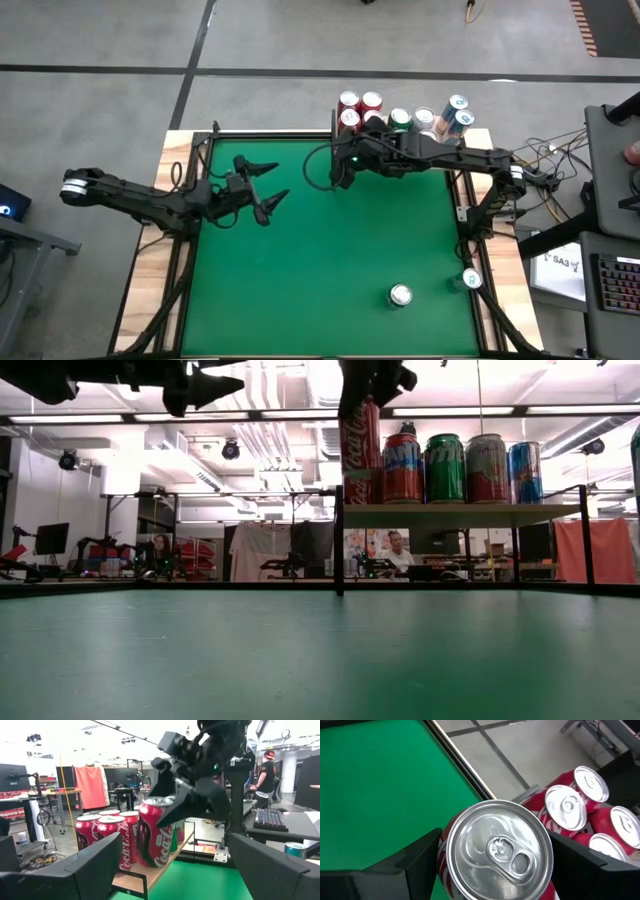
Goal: Place canned beverage on shelf
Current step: Put the red-white soda can on the shelf aligned with the other red-white soda cans
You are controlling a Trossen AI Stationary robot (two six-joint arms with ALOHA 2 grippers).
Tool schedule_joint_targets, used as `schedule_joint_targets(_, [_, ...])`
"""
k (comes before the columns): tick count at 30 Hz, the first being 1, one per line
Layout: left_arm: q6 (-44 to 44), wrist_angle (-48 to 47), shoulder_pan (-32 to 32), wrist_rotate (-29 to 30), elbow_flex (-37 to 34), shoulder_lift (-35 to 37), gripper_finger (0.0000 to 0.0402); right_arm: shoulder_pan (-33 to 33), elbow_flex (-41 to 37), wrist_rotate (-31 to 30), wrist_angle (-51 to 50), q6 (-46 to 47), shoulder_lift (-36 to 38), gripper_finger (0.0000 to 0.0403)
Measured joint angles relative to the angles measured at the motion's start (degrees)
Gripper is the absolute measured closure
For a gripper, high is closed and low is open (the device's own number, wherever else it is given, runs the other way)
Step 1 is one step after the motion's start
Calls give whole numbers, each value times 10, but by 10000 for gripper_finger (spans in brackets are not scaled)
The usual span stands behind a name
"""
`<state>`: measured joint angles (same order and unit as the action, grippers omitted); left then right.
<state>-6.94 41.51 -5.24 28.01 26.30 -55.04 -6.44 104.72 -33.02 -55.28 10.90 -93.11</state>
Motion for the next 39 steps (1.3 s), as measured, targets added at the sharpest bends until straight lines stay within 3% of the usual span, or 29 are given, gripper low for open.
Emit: schedule_joint_targets(39, [0, 0, -2, -1, -1, 2, 51, -6, -48, -47, 43, 26, -1, 115])
